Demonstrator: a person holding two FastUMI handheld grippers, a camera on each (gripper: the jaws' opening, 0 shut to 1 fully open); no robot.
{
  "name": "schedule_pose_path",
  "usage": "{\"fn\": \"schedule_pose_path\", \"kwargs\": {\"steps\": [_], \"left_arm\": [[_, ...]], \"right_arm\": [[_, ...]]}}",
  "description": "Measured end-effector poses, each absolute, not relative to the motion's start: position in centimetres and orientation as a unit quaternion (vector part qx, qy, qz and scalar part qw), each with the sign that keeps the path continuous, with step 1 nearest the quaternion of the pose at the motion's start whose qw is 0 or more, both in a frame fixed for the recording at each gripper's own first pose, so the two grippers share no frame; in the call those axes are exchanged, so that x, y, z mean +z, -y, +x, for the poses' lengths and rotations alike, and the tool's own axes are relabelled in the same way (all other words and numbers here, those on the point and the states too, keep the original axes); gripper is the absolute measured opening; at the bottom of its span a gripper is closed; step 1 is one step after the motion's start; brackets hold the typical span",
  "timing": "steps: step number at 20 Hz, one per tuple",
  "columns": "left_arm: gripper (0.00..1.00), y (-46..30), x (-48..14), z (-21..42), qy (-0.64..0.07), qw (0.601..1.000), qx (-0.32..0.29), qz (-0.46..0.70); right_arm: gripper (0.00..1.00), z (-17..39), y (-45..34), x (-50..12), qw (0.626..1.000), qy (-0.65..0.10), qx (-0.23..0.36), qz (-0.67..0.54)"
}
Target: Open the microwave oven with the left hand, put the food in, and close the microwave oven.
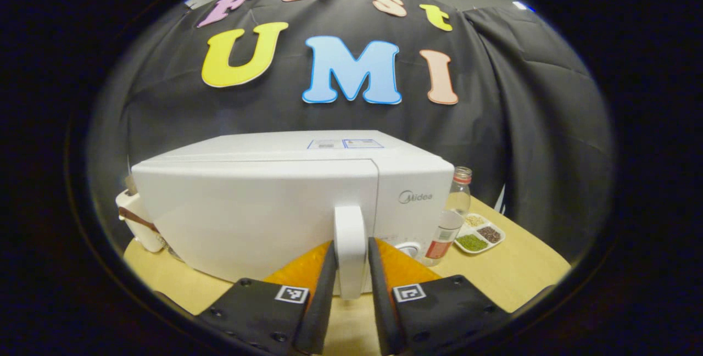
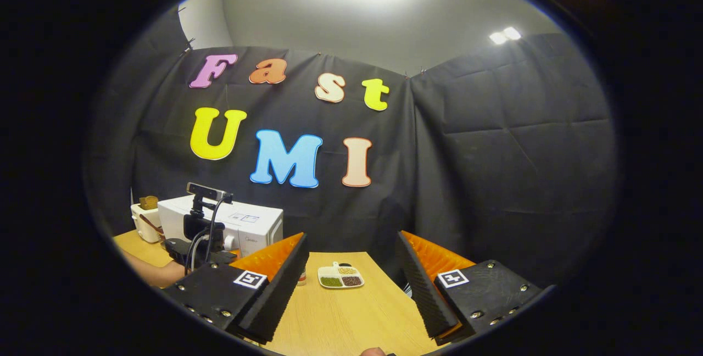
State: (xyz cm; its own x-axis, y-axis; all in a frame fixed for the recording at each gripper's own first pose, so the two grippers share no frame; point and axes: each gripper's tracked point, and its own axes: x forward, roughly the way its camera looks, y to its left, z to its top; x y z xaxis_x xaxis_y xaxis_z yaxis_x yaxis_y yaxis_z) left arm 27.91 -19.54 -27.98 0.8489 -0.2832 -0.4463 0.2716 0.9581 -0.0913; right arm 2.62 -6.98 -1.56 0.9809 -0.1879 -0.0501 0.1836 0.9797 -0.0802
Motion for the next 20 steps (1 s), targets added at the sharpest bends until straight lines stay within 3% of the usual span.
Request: {"fn": "schedule_pose_path", "kwargs": {"steps": [12,20], "left_arm": [[0.14,19.2,-27.7,27.7,-0.265,0.957,-0.118,0.004],[0.07,19.0,-27.6,27.4,-0.271,0.959,-0.086,-0.013]], "right_arm": [[0.97,1.5,10.0,-1.5,0.996,-0.018,-0.079,-0.028],[0.97,2.8,12.0,-2.1,0.998,-0.025,-0.043,-0.024]]}}
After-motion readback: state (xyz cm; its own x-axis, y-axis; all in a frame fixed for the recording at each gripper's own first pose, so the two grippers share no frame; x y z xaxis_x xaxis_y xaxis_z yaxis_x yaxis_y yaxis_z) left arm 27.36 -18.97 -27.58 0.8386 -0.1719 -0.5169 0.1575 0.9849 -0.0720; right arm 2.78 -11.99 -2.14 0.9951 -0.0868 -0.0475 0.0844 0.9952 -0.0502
